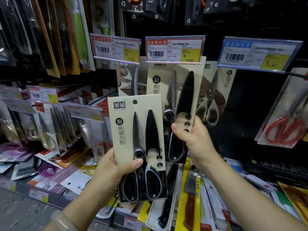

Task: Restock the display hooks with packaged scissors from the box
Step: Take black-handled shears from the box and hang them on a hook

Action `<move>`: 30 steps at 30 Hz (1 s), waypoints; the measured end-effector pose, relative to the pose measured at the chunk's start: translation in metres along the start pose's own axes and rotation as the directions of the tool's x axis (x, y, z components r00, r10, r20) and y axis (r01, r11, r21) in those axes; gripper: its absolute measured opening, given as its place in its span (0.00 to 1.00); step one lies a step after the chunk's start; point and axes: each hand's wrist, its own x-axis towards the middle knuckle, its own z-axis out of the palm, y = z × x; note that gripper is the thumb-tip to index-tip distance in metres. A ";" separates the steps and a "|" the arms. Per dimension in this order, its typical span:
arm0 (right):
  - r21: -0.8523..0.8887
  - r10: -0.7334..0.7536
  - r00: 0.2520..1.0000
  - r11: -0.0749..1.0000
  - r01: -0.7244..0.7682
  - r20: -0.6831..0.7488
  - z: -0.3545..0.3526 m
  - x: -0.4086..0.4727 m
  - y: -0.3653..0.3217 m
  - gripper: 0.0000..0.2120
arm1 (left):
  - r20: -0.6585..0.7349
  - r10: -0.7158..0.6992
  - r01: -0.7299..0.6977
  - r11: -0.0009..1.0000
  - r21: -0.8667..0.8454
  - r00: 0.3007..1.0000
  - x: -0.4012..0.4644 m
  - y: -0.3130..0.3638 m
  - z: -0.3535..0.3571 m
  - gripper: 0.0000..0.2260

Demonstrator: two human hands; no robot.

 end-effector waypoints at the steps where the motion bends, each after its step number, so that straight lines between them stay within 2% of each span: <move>1: -0.010 0.000 1.000 1.000 0.000 -0.005 -0.001 -0.002 -0.001 0.11 | 0.001 0.006 -0.006 1.000 0.006 1.000 0.000 0.001 0.000 0.23; 8: 0.021 -0.011 0.999 1.000 0.011 -0.032 0.003 -0.001 -0.009 0.13 | 0.000 0.030 -0.030 0.999 0.010 1.000 -0.001 0.011 0.002 0.24; 11: 0.048 0.040 0.997 0.998 -0.037 -0.071 0.005 0.001 -0.006 0.11 | 0.003 0.032 -0.032 0.999 0.005 0.999 -0.002 0.016 0.005 0.25; 17: -0.031 0.129 0.987 0.991 -0.133 -0.092 -0.003 0.027 -0.003 0.09 | -0.033 0.038 -0.038 0.999 -0.013 0.999 -0.001 0.017 0.004 0.24; 20: -0.164 0.187 0.970 0.963 -0.212 -0.157 -0.012 0.045 0.000 0.19 | -0.033 0.031 -0.031 1.000 0.003 0.999 0.000 0.018 0.007 0.25; 22: -0.398 0.205 0.952 0.872 -0.283 -0.227 -0.016 0.048 -0.001 0.29 | -0.025 0.030 -0.029 0.999 0.026 0.999 0.003 0.016 0.009 0.26; 23: -0.475 0.179 0.947 0.831 -0.290 -0.266 -0.016 0.045 -0.004 0.32 | -0.018 0.029 -0.028 0.999 0.034 0.999 0.005 0.015 0.011 0.27; 24: -0.482 0.128 0.950 0.837 -0.257 -0.283 -0.016 0.038 -0.006 0.34 | -0.011 0.029 -0.028 0.999 0.042 1.000 0.007 0.014 0.013 0.27; 25: -0.446 0.078 0.961 0.874 -0.194 -0.265 -0.015 0.028 -0.011 0.33 | -0.002 0.031 -0.030 0.998 0.047 1.000 0.009 0.014 0.016 0.28; 27: -0.336 0.085 0.992 0.935 -0.114 -0.097 -0.008 0.005 -0.021 0.28 | 0.022 0.040 -0.041 0.998 0.052 0.999 0.012 0.013 0.024 0.24; 29: -0.279 0.157 0.984 0.951 -0.129 0.080 -0.002 -0.013 -0.022 0.15 | 0.057 0.039 -0.043 0.997 0.062 0.998 0.013 0.015 0.035 0.22; 30: -0.233 0.160 0.983 0.963 -0.135 0.089 -0.001 -0.016 -0.021 0.08 | 0.078 0.039 -0.045 0.997 0.068 0.996 0.015 0.017 0.041 0.21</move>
